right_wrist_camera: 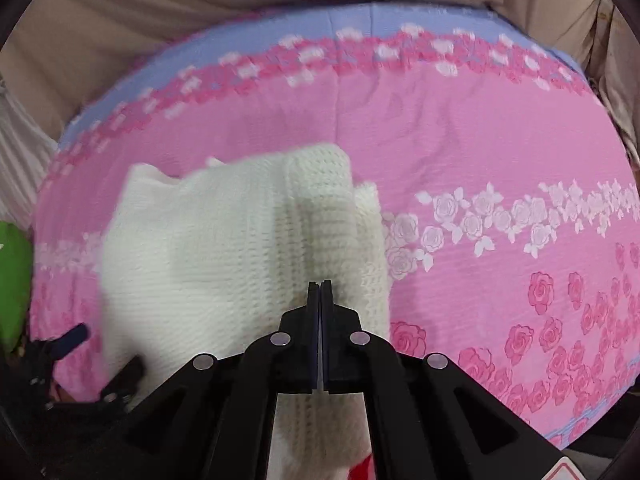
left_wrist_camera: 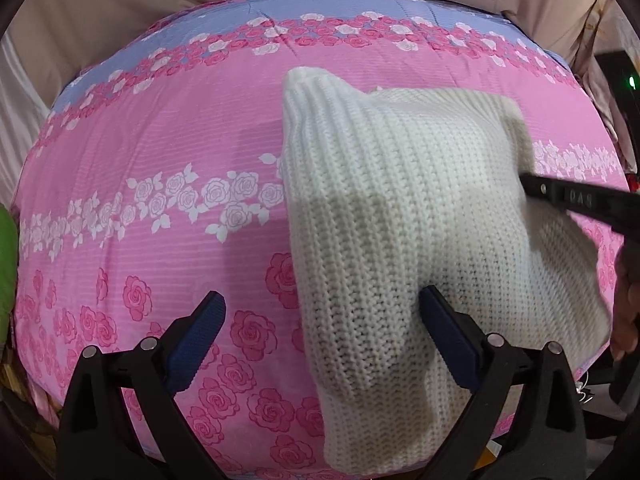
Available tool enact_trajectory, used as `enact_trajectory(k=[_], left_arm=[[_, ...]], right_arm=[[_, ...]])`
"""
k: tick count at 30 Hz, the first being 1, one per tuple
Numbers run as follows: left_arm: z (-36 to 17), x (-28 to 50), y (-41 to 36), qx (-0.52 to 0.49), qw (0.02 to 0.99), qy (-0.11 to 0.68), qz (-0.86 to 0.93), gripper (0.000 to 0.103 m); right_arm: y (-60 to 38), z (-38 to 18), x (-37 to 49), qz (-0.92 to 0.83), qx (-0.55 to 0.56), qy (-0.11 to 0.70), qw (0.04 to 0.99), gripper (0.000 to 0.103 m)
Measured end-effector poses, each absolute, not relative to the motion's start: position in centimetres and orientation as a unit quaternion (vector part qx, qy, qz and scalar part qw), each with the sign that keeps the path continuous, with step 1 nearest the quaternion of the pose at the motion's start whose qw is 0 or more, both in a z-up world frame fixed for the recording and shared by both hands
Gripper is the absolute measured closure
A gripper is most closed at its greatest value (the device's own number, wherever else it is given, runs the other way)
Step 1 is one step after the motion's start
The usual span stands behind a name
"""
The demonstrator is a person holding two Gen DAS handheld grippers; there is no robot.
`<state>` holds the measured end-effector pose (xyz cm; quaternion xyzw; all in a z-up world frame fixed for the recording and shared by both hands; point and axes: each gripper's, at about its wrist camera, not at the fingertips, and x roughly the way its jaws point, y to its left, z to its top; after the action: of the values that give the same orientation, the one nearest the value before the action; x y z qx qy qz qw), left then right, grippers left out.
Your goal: Fold small clothes
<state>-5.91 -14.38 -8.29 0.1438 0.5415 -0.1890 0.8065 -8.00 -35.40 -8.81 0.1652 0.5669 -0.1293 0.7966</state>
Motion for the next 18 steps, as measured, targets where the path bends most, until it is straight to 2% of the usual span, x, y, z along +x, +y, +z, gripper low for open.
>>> enact_trajectory(k=[2,3,5,8,11,13,18], left_arm=[[-7.8,-5.9,-14.6,0.151,0.809,0.536,-0.186,0.008],[-7.5,-5.9,-14.5,0.152,0.811,0.534,-0.186,0.008],[-6.9,-6.3,-14.4,0.153,0.816,0.526,-0.185,0.008],[-7.4,-6.5,-14.1,0.149,0.815,0.530,-0.179,0.008],[-8.5,-6.4,-14.1,0.143,0.812,0.539,-0.175,0.007],[-7.9,-6.5,-14.1,0.145,0.812,0.538,-0.174,0.008],[-4.2,-8.1,-12.6,0.133,0.828,0.512,-0.185,0.009]], right_arm=[[-36.0,-10.1,-6.9,-0.121,0.161,0.562,0.802,0.103],[-36.1,-9.2,-6.7,-0.124,0.172,0.570,0.794,0.103],[-36.2,-6.4,-7.9,-0.118,0.207,0.537,0.810,0.101],[-35.0,-3.9,-10.7,-0.125,0.197,0.510,0.828,0.101],[-33.9,-8.0,-12.4,-0.128,0.191,0.557,0.798,0.102],[-33.5,-9.5,-13.0,-0.123,0.183,0.545,0.809,0.103],[-33.8,-4.0,-15.1,-0.122,0.206,0.515,0.823,0.101]])
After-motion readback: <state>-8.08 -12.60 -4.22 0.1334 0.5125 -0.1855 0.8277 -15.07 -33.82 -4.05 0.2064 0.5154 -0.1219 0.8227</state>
